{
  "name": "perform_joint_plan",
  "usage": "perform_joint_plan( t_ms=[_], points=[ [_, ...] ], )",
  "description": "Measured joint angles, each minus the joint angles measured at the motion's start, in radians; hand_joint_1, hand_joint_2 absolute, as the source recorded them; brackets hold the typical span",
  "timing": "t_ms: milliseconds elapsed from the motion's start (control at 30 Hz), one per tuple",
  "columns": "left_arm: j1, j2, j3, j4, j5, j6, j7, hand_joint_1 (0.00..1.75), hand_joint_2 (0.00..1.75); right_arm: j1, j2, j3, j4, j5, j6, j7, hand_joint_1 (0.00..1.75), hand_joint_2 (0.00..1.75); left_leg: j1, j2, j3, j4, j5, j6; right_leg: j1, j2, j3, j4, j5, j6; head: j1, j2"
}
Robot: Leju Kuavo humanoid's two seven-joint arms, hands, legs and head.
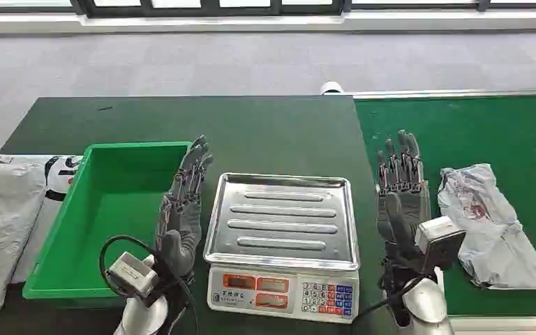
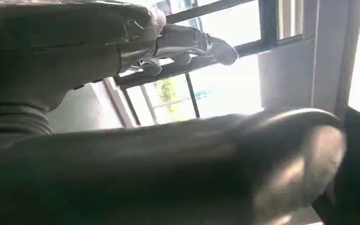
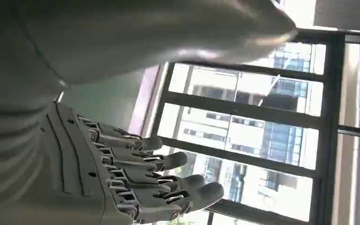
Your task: Moved the parcel from conveyor to table for the left to box.
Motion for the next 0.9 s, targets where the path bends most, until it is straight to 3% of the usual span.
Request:
perform_joint_plan(
  t_ms=[533,600,700,767,900],
  points=[
    [0.027,0.000,0.025,-0.001,0.031,0.002,-0.006,0.00,0.00,-0.017,-0.014,0.000,0.016,0.023,-0.031,0.008,0.00,1.75,0.000,0.000,0.000,0.000,0.000,0.000,0.000,0.000,0.000,0.000,0.000,0.000,0.000,0.000],
    [0.033,0.000,0.027,-0.005,0.031,0.000,-0.005,0.00,0.00,-0.022,-0.024,0.000,0.018,0.181,-0.103,0.072,0.00,1.75,0.000,0.000,0.000,0.000,0.000,0.000,0.000,0.000,0.000,0.000,0.000,0.000,0.000,0.000],
    [0.045,0.000,0.033,-0.018,0.029,-0.001,0.015,0.00,0.00,-0.026,-0.062,0.000,0.031,0.700,-0.207,0.325,0.00,1.75,0.000,0.000,0.000,0.000,0.000,0.000,0.000,0.000,0.000,0.000,0.000,0.000,0.000,0.000],
    [0.050,0.000,0.044,-0.019,0.042,-0.001,0.022,0.00,0.00,-0.031,-0.092,-0.012,0.057,0.904,-0.184,0.438,0.00,1.75,0.000,0.000,0.000,0.000,0.000,0.000,0.000,0.000,0.000,0.000,0.000,0.000,0.000,0.000],
    [0.056,0.001,0.060,-0.019,0.051,-0.001,0.033,0.00,0.00,-0.042,-0.132,-0.058,0.123,1.029,-0.113,0.542,0.00,1.75,-0.001,0.000,0.000,0.000,0.000,0.000,-0.001,-0.001,0.000,0.000,0.000,0.000,0.000,0.000]
  ],
)
